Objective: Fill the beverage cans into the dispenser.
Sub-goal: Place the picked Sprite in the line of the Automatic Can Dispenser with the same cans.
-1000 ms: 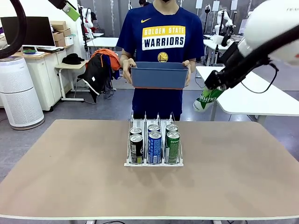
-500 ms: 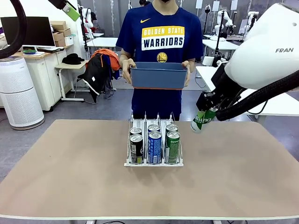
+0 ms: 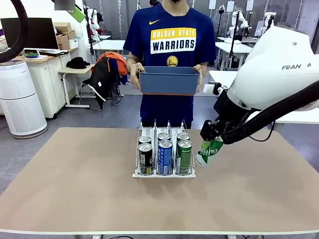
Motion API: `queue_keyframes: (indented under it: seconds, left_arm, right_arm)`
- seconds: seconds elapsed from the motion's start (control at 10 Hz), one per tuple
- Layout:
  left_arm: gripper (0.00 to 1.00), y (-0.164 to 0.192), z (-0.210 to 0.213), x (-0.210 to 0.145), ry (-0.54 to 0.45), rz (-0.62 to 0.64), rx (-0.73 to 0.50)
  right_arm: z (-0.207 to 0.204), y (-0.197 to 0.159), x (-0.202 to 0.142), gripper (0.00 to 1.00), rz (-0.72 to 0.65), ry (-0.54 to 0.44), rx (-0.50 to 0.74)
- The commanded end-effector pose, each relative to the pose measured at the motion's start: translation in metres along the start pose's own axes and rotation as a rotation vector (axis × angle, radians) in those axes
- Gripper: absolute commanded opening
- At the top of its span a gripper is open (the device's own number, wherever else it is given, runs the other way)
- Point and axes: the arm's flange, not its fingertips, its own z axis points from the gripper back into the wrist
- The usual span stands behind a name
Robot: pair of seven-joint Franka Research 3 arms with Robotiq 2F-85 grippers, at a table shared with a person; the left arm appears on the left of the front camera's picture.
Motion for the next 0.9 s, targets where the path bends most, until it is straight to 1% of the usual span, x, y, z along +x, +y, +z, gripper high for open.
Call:
queue_keyframes:
  seconds: [0.0,0.1,0.2,0.3,0.4,0.5,0.8]
  left_arm:
    - [1.00,-0.001,-0.001,-0.001,0.002,0.001,-0.005]
    - [1.00,-0.001,-0.001,-0.001,0.002,0.001,-0.005]
    - [1.00,-0.001,-0.001,-0.001,0.002,0.001,-0.005]
    - [1.00,-0.001,-0.001,-0.001,0.002,0.001,-0.005]
    - [1.00,-0.001,-0.001,-0.001,0.002,0.001,-0.005]
    - [1.00,-0.001,-0.001,-0.001,0.002,0.001,-0.005]
    - [1.00,-0.001,-0.001,-0.001,0.002,0.001,-0.005]
  right_arm:
    - [-0.006,0.002,-0.001,0.58,0.062,0.029,0.082]
    - [0.000,-0.004,0.000,0.58,0.285,0.044,0.285]
    - [-0.006,0.003,-0.001,0.58,0.018,0.021,0.021]
    - [-0.006,0.003,-0.001,0.58,0.018,0.021,0.021]
    - [-0.007,0.003,-0.001,0.58,0.126,0.022,0.107]
    - [-0.016,0.002,0.004,0.58,0.145,0.033,0.077]
    - [-0.036,0.002,0.013,0.58,0.102,-0.021,0.023]
